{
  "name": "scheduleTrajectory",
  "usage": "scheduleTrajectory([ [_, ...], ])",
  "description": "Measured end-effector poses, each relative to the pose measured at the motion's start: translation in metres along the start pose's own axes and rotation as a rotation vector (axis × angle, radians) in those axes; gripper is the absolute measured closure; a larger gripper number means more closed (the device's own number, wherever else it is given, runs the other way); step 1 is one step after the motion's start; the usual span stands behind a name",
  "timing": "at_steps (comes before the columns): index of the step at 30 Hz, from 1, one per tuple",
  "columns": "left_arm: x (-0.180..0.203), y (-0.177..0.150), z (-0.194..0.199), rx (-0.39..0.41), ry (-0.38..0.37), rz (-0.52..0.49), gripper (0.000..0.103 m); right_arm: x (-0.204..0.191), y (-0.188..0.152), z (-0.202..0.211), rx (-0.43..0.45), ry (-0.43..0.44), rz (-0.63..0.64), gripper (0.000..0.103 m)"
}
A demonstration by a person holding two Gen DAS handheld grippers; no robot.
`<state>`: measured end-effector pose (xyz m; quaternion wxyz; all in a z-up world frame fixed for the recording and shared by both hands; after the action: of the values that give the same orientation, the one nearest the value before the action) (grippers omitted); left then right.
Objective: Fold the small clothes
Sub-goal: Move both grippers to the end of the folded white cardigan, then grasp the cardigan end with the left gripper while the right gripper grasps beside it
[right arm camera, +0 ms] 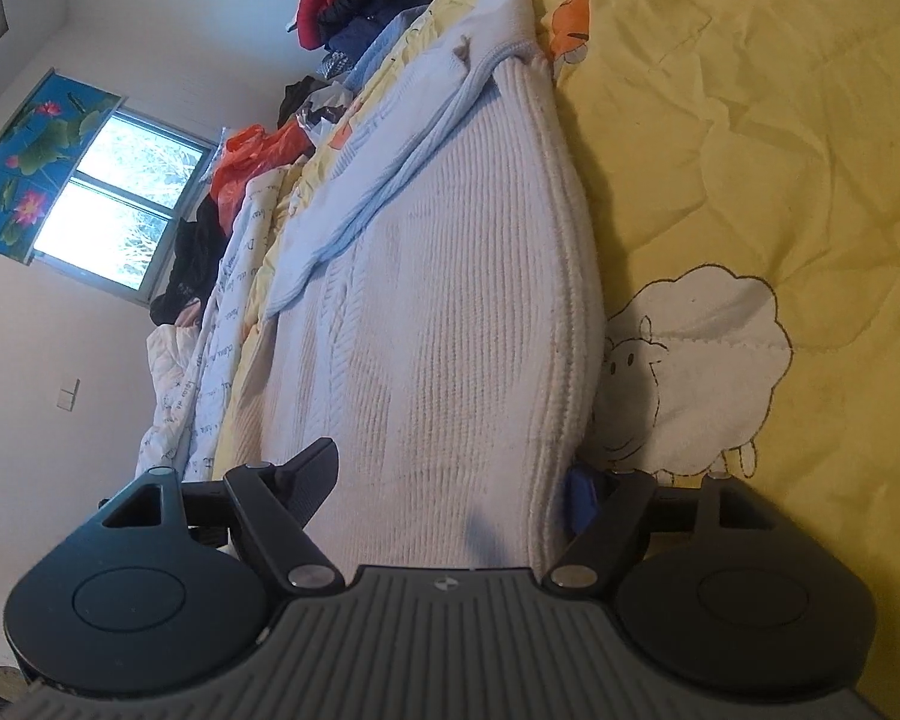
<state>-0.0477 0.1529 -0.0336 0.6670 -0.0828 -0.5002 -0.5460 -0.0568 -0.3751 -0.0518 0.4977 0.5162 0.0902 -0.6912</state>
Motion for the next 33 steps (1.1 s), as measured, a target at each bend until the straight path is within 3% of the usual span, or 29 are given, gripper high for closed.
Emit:
scheduleTrajectory([
  [2,-0.002,-0.009,0.009,-0.013,0.027,-0.014,0.06,-0.001,-0.002,0.001,-0.006,0.003,0.006,0.025],
  [4,-0.004,-0.018,0.014,-0.031,0.069,-0.036,0.075,-0.001,-0.002,0.002,-0.01,0.005,0.005,0.025],
  [7,-0.001,-0.024,0.02,-0.029,0.101,-0.057,0.076,-0.002,-0.003,0.001,-0.018,0.001,0.019,0.028],
  [9,0.004,-0.023,0.017,-0.028,0.138,-0.094,0.083,-0.006,-0.004,-0.002,-0.032,-0.028,0.064,0.053],
  [10,0.007,-0.024,0.015,-0.033,0.156,-0.122,0.088,-0.007,-0.007,-0.006,-0.052,-0.07,0.104,0.079],
  [11,0.012,-0.024,0.014,-0.033,0.169,-0.159,0.089,-0.006,-0.01,-0.008,-0.069,-0.11,0.142,0.089],
  [16,0.038,-0.007,0.023,0.032,0.11,-0.258,0.09,-0.01,-0.009,0.002,-0.053,-0.066,0.13,0.089],
  [22,0.068,0.056,0.023,0.167,0.045,-0.281,0.09,-0.035,0.029,0.017,0.055,0.077,0.097,0.089],
  [27,0.087,0.125,-0.005,0.264,0.036,-0.296,0.09,-0.064,0.1,0.004,0.183,0.203,0.081,0.089],
  [33,0.088,0.229,-0.075,0.341,0.091,-0.284,0.091,-0.077,0.208,-0.063,0.282,0.233,0.053,0.089],
])
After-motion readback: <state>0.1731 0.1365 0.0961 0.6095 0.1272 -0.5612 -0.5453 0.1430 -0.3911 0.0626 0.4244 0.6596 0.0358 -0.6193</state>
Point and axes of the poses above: each gripper's, at about its wrist camera, not at the fingertips, and z roughly against the way its jaws point, x to its right, y to its top, the point moved 6 cm from there along -z, roughly the way its jaws point, and after that the axes turned 10 degrees about x, right-handed, at the moved point
